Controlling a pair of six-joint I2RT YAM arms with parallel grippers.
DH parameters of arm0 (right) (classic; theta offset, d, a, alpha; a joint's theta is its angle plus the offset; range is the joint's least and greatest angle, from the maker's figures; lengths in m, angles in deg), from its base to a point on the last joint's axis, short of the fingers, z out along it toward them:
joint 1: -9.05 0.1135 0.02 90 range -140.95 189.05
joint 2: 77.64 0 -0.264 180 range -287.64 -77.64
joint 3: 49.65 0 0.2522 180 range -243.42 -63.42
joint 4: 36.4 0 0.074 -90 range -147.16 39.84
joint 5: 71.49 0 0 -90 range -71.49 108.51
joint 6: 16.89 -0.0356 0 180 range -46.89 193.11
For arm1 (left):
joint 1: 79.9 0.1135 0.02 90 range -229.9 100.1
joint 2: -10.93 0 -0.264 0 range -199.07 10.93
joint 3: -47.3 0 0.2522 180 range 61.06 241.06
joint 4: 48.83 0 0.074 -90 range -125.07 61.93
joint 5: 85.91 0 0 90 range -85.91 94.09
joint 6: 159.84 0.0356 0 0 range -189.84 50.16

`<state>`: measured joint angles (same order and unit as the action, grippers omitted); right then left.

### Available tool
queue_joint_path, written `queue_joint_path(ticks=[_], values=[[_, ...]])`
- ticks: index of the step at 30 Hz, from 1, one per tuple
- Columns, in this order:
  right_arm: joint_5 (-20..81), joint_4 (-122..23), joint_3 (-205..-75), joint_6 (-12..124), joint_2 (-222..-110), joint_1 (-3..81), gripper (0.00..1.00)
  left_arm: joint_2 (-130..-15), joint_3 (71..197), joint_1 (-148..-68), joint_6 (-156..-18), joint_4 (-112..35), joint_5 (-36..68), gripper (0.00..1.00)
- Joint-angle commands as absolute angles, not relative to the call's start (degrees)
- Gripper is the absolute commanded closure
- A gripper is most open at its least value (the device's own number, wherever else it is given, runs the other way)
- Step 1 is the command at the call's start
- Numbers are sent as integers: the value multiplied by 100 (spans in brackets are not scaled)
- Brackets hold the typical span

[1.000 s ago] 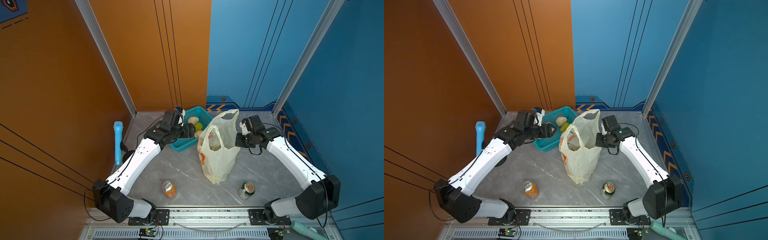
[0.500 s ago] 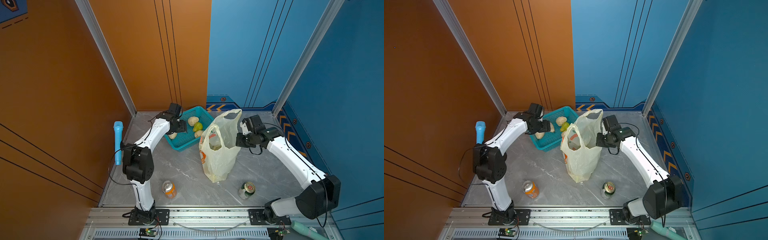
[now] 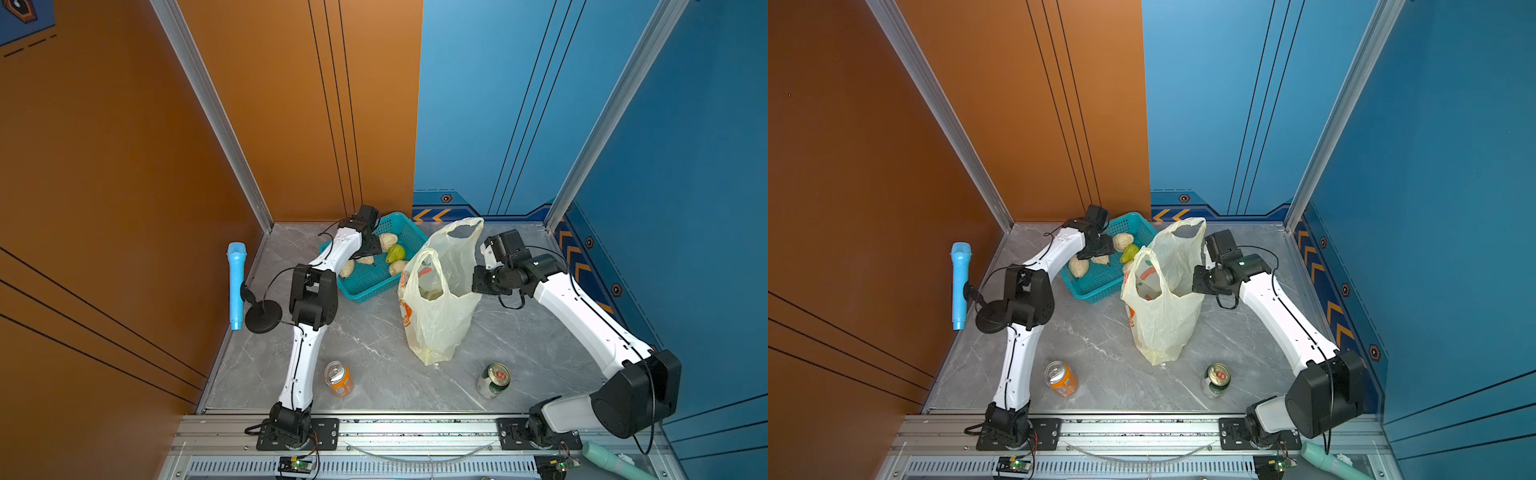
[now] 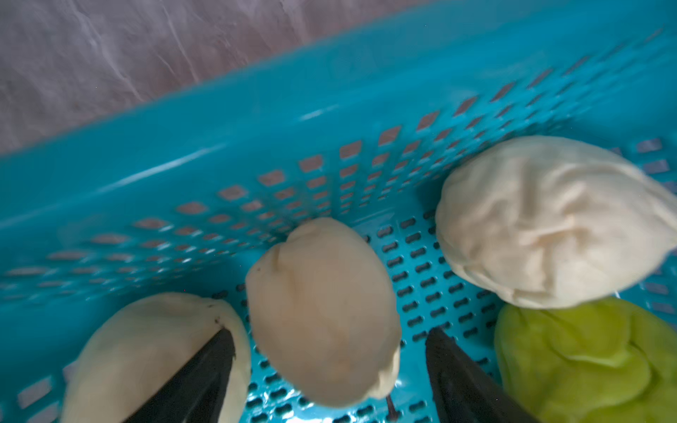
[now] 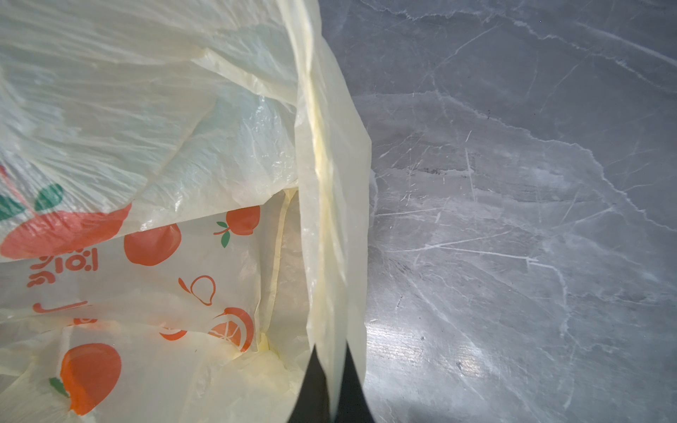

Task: Place the pears into plastic bags & tie knots
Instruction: Pick up the pear from the basket.

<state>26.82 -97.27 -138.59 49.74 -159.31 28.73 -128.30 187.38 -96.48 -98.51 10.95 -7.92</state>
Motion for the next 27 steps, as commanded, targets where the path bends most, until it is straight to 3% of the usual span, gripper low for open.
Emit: queue_joint_path(ticks=[1, 9, 19, 27], values=[[2552, -9776, -13867, 4903, -15903, 2839, 100, -13083, 19073, -9686, -10008, 1474, -1019, 19], [2579, -9675, -13796, 4877, -15870, 2839, 100, -12866, 19009, -9744, -9851, 1461, -1019, 46], [2622, -9630, -13795, 4982, -15816, 2830, 100, -10805, 17490, -10020, -9455, 1013, -674, 52], [2768, -9596, -13812, 5000, -15823, 2830, 100, -8657, 15703, -10291, -9250, -336, 1020, 56]])
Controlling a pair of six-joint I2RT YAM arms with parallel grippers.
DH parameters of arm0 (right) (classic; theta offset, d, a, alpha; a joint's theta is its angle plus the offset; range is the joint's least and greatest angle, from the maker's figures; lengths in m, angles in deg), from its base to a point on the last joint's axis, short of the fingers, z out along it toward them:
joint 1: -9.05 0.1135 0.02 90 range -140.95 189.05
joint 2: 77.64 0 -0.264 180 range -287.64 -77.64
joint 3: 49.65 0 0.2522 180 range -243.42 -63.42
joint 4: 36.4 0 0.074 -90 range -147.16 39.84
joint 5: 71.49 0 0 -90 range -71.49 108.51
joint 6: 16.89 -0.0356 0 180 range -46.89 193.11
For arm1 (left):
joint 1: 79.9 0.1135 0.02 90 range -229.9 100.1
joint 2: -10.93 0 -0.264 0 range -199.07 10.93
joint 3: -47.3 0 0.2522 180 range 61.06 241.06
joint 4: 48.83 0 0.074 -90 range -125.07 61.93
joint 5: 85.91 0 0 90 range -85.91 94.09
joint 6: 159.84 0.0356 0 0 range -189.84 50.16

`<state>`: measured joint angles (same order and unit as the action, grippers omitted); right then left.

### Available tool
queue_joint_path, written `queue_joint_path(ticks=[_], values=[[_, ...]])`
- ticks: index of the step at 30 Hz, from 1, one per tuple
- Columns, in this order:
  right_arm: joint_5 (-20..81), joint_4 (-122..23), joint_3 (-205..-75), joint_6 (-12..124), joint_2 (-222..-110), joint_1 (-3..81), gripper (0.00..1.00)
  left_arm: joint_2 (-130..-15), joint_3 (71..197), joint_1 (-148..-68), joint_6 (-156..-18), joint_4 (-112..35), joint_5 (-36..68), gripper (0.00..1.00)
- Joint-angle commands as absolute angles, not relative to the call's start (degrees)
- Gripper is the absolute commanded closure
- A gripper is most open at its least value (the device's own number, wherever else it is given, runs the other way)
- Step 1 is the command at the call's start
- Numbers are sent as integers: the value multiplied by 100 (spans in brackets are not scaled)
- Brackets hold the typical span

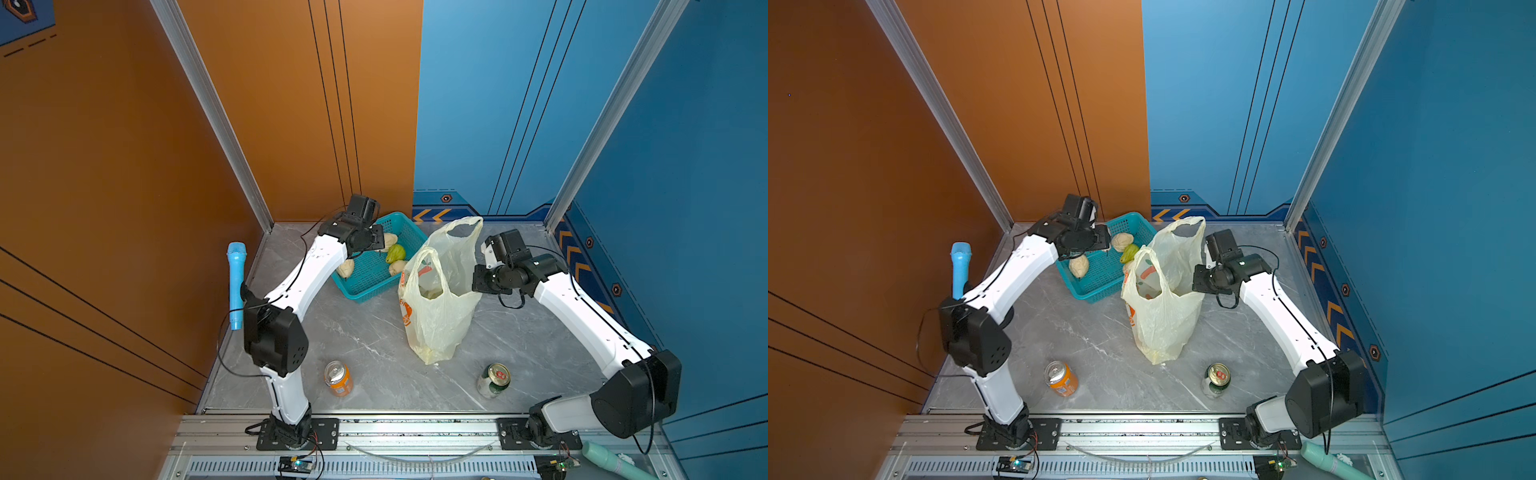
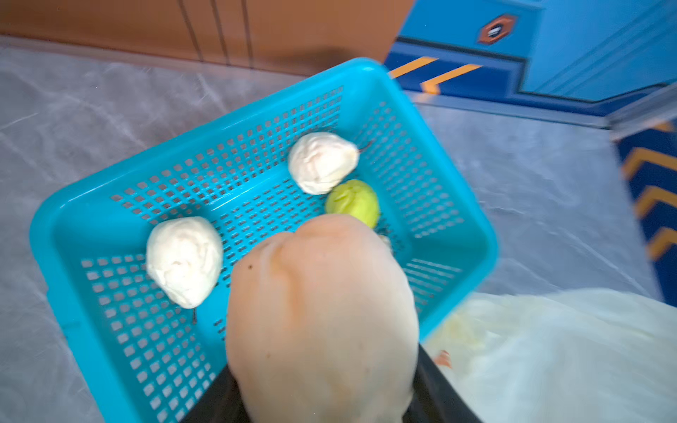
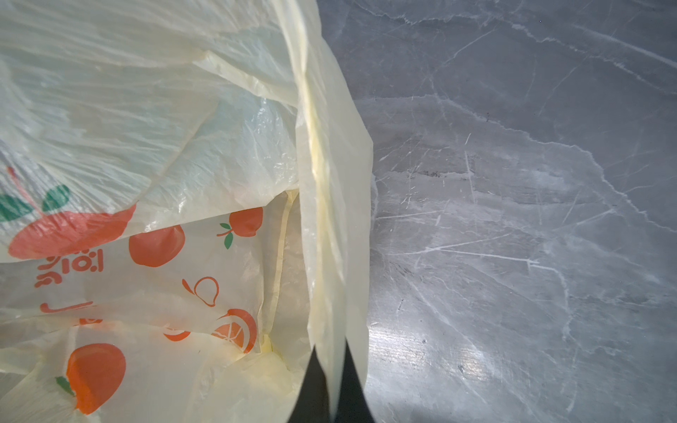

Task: Place the pears into plastic bags & tie knots
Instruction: Pick up the pear from the basket, then place the pear in the plastic bag.

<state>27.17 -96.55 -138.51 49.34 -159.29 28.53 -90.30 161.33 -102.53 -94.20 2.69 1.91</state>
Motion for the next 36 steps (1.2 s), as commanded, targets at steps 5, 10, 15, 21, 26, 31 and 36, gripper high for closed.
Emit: queue_joint_path(ticks=[5, 10, 15, 21, 26, 31, 36], values=[[2825, -9608, -13895, 5026, -15865, 2838, 100, -7956, 15235, -10425, -9223, -850, 2030, 58], [2901, -9613, -13969, 5065, -15886, 2847, 100, -7808, 15184, -10969, -8586, -717, 2309, 59], [2929, -9622, -13972, 5087, -15875, 2847, 100, -7971, 15194, -11525, -8132, -491, 2673, 57], [2908, -9630, -13953, 5114, -15868, 2830, 100, -8465, 15342, -12081, -7622, 173, 2679, 47], [2873, -9630, -13944, 5109, -15837, 2813, 100, -8383, 15326, -12235, -7560, 299, 2336, 29], [2870, -9630, -13928, 5139, -15824, 2744, 100, -8099, 15456, -12206, -7588, 247, 2111, 21], [2879, -9604, -13893, 5165, -15808, 2657, 100, -7796, 15487, -11938, -7864, 220, 1572, 20]])
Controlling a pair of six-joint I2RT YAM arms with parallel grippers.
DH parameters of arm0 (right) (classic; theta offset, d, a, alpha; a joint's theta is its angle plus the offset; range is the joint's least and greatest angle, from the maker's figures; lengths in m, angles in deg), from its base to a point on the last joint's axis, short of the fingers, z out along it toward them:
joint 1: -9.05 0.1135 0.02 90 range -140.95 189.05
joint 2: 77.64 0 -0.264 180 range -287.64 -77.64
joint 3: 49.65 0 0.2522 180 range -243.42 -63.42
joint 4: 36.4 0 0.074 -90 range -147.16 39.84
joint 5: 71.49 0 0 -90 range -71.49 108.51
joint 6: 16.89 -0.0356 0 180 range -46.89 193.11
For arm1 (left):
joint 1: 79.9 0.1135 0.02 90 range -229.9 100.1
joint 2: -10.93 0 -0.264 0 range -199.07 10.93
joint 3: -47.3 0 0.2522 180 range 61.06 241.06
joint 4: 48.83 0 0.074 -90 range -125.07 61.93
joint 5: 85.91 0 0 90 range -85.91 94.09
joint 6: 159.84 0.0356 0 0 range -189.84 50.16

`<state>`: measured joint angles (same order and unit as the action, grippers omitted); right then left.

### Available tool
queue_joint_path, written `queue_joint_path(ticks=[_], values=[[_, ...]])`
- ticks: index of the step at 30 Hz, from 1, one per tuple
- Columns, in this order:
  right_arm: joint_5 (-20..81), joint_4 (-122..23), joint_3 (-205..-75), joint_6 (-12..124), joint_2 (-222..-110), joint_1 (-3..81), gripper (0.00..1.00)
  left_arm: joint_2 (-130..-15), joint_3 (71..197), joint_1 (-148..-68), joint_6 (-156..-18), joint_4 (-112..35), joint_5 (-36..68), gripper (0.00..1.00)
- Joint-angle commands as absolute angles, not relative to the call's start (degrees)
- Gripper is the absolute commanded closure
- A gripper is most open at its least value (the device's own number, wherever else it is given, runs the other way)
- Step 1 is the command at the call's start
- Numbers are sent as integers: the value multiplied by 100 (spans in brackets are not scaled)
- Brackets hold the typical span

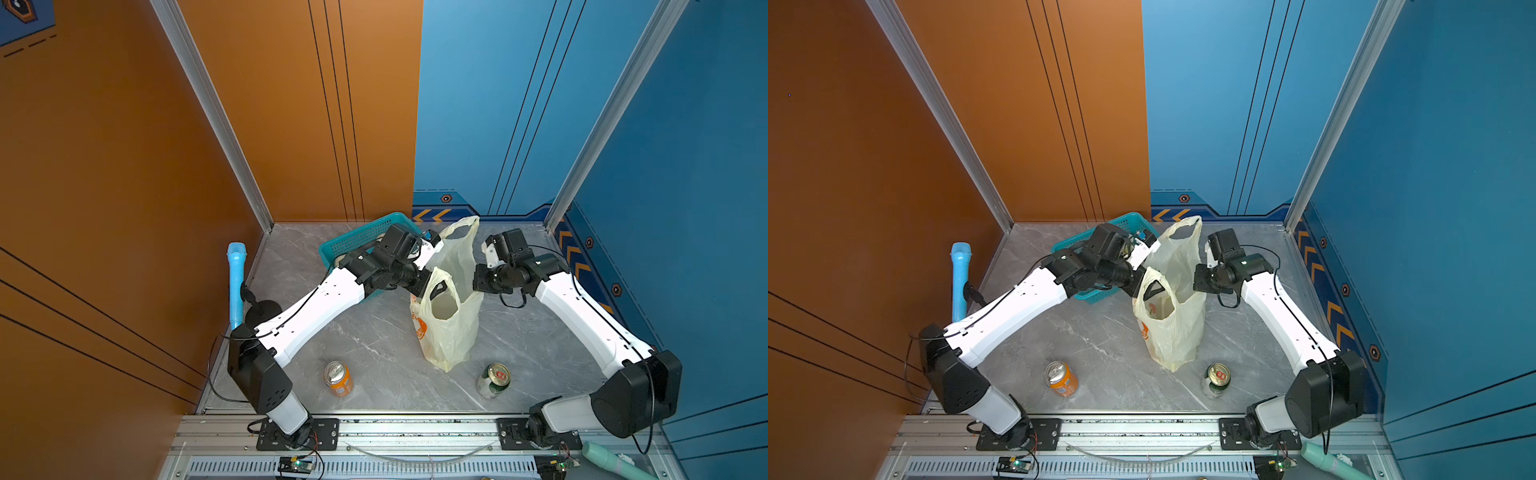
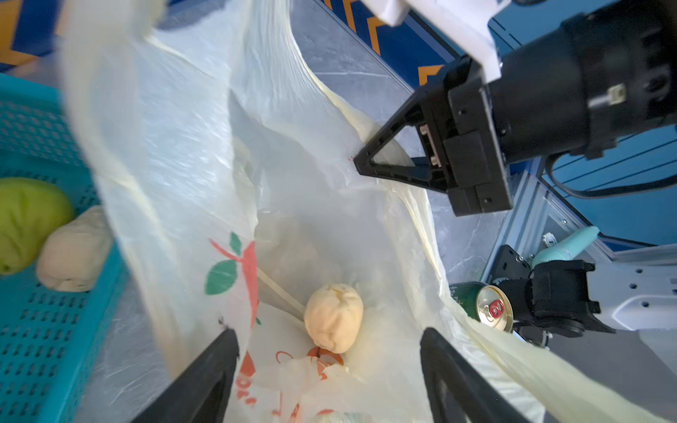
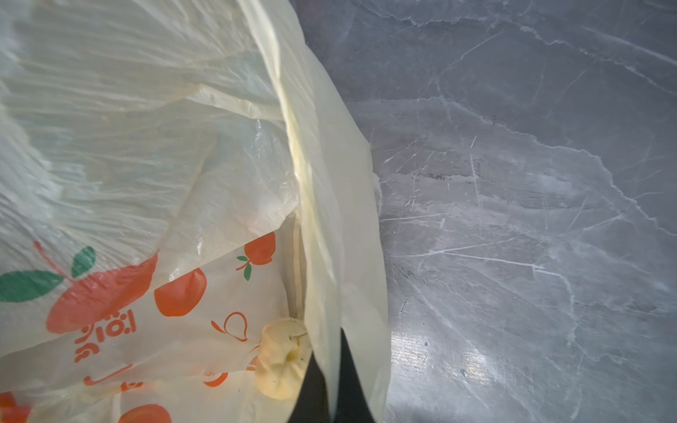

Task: Place the pears into plastic bags & tie knots
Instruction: Place the pear in the plastic bag, then pick up the pear from the basket.

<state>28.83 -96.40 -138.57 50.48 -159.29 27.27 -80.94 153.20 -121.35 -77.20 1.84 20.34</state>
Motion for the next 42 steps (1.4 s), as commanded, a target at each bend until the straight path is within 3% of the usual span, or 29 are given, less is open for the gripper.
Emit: queue_joint_path(ticks=[1, 10, 17, 24, 28, 37, 42], values=[[2891, -9595, -13888, 5161, -15813, 2646, 100, -7753, 15469, -11847, -7948, 221, 1433, 20], [2932, -9577, -13856, 5164, -15806, 2566, 100, -7692, 15021, -10533, -8743, 387, 92, 25], [2960, -9582, -13858, 5124, -15840, 2560, 100, -8744, 15565, -9834, -8814, 1108, -1529, 21], [2972, -9578, -13874, 5071, -15907, 2584, 100, -10201, 16622, -9748, -8608, 1447, -1886, 20], [2945, -9569, -13894, 5044, -15936, 2594, 100, -10891, 17010, -9739, -8704, 1534, -2025, 9], [2879, -9603, -13946, 5083, -15959, 2588, 100, -12002, 17612, -9682, -8861, 1587, -2282, 8], [2879, -9636, -13927, 5136, -15981, 2541, 100, -12432, 17912, -9631, -8889, 1591, -2131, 12]])
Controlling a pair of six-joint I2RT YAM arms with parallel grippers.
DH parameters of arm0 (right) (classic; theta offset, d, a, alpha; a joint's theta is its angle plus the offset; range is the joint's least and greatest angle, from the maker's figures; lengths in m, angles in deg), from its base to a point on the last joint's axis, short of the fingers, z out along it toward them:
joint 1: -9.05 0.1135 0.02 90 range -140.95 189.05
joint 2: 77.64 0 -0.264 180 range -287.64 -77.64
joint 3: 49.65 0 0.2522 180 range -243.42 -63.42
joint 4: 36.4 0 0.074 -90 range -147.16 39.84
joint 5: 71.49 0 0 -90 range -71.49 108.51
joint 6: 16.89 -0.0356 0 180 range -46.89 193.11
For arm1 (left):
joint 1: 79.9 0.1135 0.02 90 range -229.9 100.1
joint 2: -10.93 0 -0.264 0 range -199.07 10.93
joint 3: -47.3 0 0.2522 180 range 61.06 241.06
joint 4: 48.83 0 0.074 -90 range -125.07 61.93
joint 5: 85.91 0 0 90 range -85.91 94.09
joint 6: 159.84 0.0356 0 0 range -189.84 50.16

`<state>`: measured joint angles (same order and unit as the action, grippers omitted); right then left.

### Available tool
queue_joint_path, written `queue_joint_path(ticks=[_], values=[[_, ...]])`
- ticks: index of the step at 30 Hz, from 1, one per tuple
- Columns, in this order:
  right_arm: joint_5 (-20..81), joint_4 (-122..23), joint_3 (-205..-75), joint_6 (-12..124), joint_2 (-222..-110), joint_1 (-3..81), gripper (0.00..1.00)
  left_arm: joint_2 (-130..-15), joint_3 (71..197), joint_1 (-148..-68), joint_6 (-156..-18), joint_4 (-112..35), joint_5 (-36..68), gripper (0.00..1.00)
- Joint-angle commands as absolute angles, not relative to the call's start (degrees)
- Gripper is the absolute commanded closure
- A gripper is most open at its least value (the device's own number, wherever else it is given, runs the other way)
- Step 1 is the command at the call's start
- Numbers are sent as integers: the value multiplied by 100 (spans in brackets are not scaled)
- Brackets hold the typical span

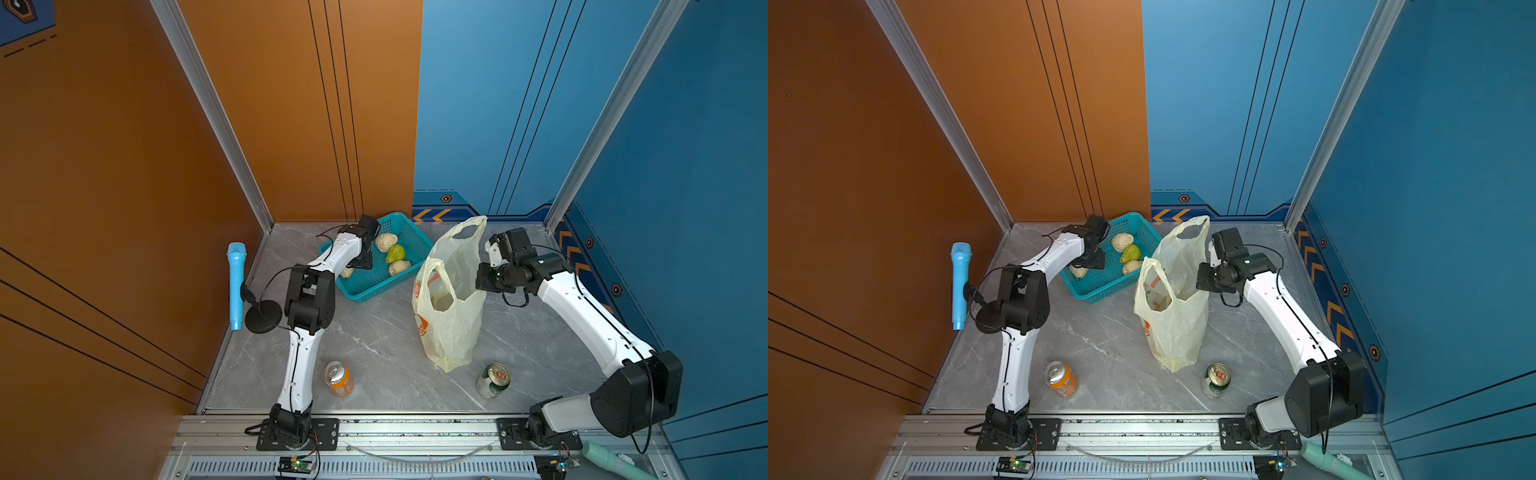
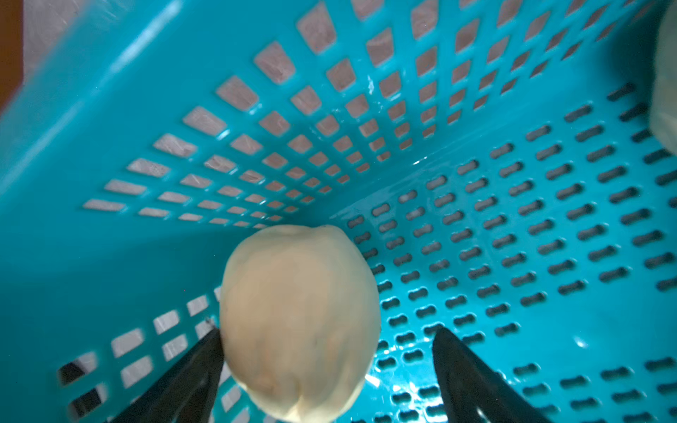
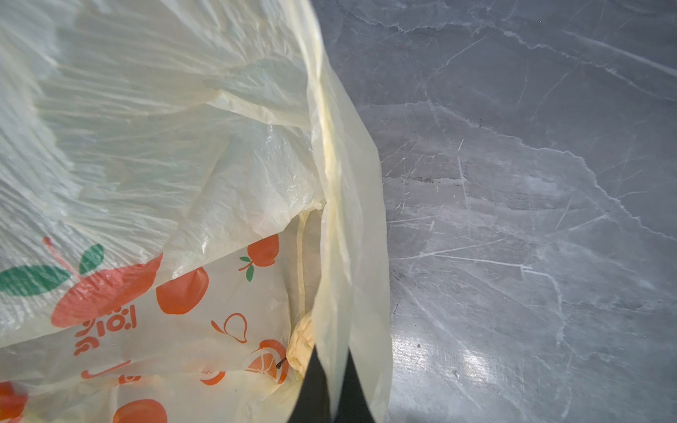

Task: Place the pears into plastic bags & tie knots
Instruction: Pick up the pear from the basket, then place the pear in the plastic bag.

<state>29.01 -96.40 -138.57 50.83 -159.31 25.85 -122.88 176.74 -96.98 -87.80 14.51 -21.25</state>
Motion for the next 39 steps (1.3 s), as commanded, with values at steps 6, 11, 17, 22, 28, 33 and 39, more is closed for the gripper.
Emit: queue_joint_path(ticks=[6, 11, 17, 22, 28, 33, 39], values=[[2895, -9613, -13865, 5123, -15948, 2513, 100, -12436, 17912, -9628, -8970, 1586, -2049, 30], [2940, -9582, -13829, 5087, -15941, 2531, 100, -12080, 17790, -9729, -8948, 1564, -2021, 39], [3104, -9388, -13721, 4962, -15885, 2557, 100, -11249, 17482, -10043, -8976, 1411, -1723, 42], [3211, -9279, -13655, 4884, -15886, 2600, 100, -10289, 17009, -10442, -8998, 902, -975, 44], [3187, -9266, -13650, 4877, -15864, 2654, 100, -9245, 16550, -10760, -9001, 407, 286, 47], [3181, -9251, -13652, 4869, -15800, 2654, 100, -8394, 15944, -10954, -9161, -245, 1184, 48], [3245, -9243, -13654, 4870, -15767, 2672, 100, -8020, 15724, -11587, -9041, -382, 1787, 48]])
